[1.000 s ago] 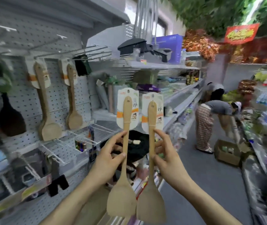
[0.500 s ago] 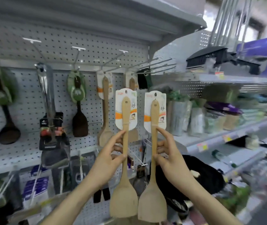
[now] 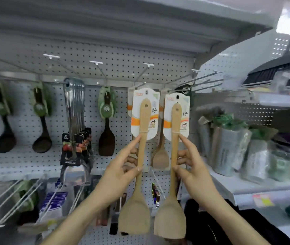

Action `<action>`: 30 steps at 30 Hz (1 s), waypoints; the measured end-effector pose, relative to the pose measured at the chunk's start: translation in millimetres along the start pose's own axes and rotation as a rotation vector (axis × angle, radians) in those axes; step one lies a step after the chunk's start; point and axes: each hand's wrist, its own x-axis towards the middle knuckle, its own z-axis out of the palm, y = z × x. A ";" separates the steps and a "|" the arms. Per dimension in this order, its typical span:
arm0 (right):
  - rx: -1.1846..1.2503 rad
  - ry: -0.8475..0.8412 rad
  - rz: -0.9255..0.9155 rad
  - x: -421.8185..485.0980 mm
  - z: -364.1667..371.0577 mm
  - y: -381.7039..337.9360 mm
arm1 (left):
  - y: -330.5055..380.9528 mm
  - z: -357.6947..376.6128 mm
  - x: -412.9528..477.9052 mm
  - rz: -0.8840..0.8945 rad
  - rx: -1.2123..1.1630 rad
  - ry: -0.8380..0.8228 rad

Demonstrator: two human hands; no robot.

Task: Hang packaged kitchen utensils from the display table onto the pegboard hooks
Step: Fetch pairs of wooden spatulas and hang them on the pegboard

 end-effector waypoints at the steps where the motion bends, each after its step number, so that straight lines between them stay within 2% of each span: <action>1: 0.012 -0.021 -0.005 4.3 -4.2 1.1 | 6.5 0.7 2.2 0.000 0.011 0.021; 7: 0.057 -0.066 -0.037 31.6 -27.1 13.7 | 30.1 3.3 21.0 -0.007 0.069 0.119; 13: 0.082 -0.072 -0.055 45.4 -37.4 25.0 | 28.7 5.4 33.2 -0.043 0.168 0.145; 30: 0.131 -0.020 -0.063 59.2 -42.9 46.4 | -4.0 8.7 37.3 -0.035 0.145 0.200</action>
